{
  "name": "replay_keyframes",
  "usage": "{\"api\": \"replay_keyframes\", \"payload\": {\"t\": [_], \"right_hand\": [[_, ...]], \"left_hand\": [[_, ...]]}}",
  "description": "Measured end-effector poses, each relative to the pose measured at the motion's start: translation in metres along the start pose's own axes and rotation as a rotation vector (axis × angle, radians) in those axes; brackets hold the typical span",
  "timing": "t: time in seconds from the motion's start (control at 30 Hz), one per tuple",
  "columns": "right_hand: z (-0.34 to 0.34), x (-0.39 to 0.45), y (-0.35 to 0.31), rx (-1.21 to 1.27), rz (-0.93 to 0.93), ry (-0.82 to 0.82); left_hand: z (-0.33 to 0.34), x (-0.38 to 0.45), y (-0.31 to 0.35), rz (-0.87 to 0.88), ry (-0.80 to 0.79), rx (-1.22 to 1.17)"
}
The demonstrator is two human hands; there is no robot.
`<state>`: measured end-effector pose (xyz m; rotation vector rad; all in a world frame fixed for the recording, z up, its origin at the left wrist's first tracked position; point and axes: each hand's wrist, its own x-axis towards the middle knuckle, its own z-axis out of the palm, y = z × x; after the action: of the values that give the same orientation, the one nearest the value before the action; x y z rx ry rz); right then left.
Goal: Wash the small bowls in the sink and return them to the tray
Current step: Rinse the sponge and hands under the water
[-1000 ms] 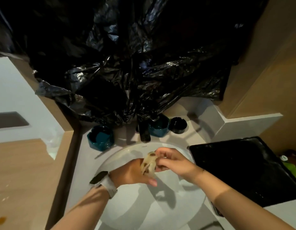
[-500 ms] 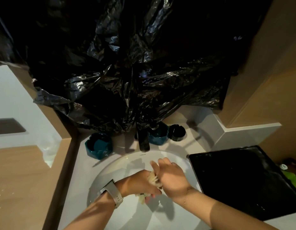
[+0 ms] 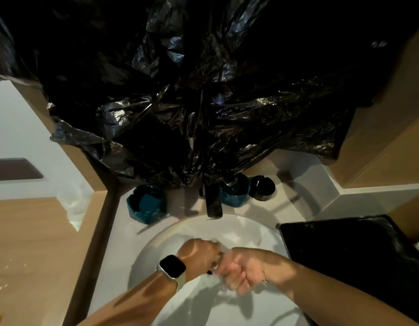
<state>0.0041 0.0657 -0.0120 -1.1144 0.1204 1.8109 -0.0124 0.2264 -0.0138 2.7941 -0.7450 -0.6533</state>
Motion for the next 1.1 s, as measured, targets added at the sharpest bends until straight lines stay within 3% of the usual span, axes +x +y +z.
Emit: {"api": "replay_keyframes", "payload": {"t": [0.03,0.1,0.17,0.23,0.33,0.37,0.43,0.5,0.57,0.73,0.87,1.0,1.1], "right_hand": [[0.0,0.0,0.003,0.004,-0.004,0.049],[0.01,-0.007,0.008,-0.231,-0.061,0.388],[0.017,-0.007,0.018,-0.641,-0.163,0.843],[0.025,-0.005,0.028,-1.201,-0.305,1.246],[0.039,0.002,0.037,-1.725,-0.439,1.458],[0.042,0.002,0.035,-1.775,-0.467,1.453],[0.047,0.0,0.031,-1.743,-0.334,1.429],[0.054,-0.007,0.025,-1.749,-0.241,1.375],[0.056,-0.016,0.021,-1.653,-0.243,1.196],[0.053,-0.016,0.004,-1.392,-0.133,1.062],[0.042,-0.013,0.0,-0.978,-0.177,0.859],[0.036,-0.015,-0.001,-0.379,-0.067,0.557],[0.025,0.001,-0.006,-0.037,0.09,0.194]], "left_hand": [[0.002,0.001,-0.001,-0.004,-0.057,-0.11],[0.002,0.001,-0.002,-0.027,-0.153,-0.283],[-0.002,-0.002,-0.001,-0.089,-0.279,-0.391],[-0.011,-0.005,0.001,-0.182,-0.423,-0.606],[-0.028,-0.014,0.011,-0.244,-0.566,-0.824],[-0.032,-0.017,0.016,-0.253,-0.591,-0.907],[-0.035,-0.023,0.025,-0.264,-0.626,-1.036],[-0.031,-0.025,0.03,-0.259,-0.578,-0.976],[-0.021,-0.024,0.033,-0.257,-0.426,-0.691],[-0.011,-0.021,0.031,-0.169,-0.041,-0.041],[-0.012,-0.015,0.027,-0.057,-0.006,0.296],[-0.006,-0.014,0.015,-0.007,0.04,0.239],[0.0,-0.013,0.004,0.028,0.095,0.194]]}}
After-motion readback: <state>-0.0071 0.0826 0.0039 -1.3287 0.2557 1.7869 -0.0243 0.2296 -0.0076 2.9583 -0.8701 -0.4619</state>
